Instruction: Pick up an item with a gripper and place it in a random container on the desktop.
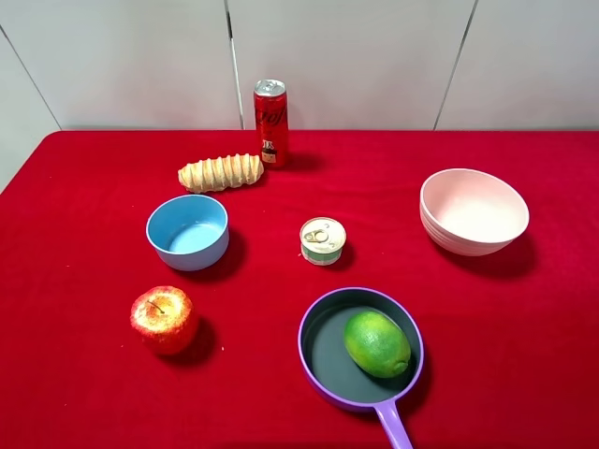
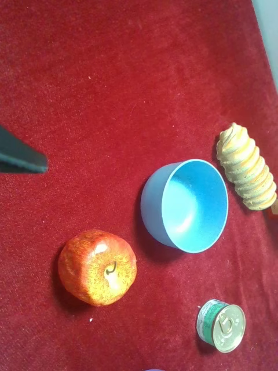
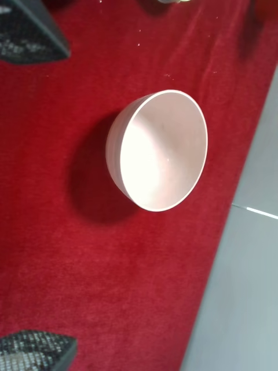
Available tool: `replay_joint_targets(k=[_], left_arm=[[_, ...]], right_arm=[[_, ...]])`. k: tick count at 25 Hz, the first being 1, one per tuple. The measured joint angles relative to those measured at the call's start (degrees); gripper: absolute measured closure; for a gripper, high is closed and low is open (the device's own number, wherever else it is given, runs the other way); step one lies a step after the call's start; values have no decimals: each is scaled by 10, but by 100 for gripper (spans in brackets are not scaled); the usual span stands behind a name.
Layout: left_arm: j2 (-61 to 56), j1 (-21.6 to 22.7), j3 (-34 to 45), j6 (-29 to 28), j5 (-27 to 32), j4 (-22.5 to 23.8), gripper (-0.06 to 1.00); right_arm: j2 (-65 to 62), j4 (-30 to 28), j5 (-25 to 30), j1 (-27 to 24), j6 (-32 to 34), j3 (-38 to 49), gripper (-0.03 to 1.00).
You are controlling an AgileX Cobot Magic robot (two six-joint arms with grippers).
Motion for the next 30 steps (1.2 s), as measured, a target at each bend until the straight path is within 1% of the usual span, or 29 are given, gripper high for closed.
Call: replay_joint_targets(k=[8, 11, 13, 17, 30], left_arm=[[0, 0, 0, 0, 0, 0, -4], [0, 0, 0, 0, 0, 0, -4], [0, 0, 0, 0, 0, 0, -4], [0, 0, 0, 0, 0, 0, -4], [0, 0, 0, 0, 0, 0, -4]], right_arm=[[0, 4, -1, 0, 0, 0, 27], [0, 26, -29, 0, 5, 8, 27], [0, 36, -33, -2, 11, 12, 27], [0, 37, -40, -12, 17, 13, 27], [0, 37, -41, -12, 18, 13, 27]])
